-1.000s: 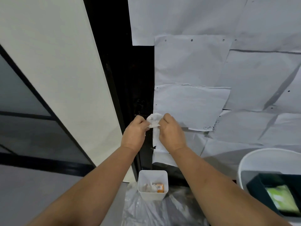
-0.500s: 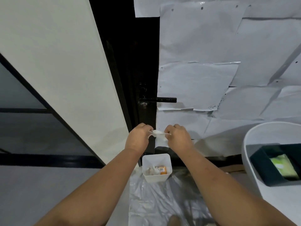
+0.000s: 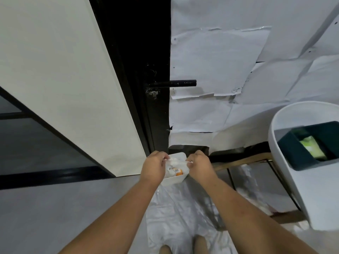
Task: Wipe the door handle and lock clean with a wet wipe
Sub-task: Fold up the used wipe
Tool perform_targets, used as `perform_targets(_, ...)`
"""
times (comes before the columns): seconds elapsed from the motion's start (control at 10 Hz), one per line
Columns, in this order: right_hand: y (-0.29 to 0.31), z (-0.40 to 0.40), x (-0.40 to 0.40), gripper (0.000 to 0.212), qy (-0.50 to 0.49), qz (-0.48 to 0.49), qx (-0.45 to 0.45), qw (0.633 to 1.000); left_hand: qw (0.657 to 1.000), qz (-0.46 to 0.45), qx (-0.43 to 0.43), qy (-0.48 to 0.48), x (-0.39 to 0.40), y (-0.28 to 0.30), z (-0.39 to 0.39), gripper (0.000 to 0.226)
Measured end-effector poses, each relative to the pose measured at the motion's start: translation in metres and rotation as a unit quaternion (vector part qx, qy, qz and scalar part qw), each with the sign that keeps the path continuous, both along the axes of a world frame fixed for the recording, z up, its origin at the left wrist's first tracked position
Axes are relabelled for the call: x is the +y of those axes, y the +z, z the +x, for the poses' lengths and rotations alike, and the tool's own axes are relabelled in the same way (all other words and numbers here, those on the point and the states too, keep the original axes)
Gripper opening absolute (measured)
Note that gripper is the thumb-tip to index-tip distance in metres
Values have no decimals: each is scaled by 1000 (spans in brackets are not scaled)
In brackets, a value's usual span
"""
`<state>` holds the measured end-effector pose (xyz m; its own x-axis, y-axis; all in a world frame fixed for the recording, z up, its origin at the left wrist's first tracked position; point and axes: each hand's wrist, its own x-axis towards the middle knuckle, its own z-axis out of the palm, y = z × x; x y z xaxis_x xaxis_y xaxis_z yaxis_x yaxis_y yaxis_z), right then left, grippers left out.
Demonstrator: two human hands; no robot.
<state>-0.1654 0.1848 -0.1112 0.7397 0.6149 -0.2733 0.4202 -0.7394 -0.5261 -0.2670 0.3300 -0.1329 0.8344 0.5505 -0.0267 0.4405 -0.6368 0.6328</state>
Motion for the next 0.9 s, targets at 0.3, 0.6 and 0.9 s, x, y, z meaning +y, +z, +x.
perform_targets(0.3,-70,18,-9,19,-47,15,8,999,998,-40,43,34,-11,-75,11,22)
perform_targets(0.6,-172,43,7,21,-54,33,52,997,993,-48,87,61,-12,-167,38,27)
perform_targets(0.9,-225,75,48,45,-22,8,75,997,987,-55,134,65,19,-216,74,41)
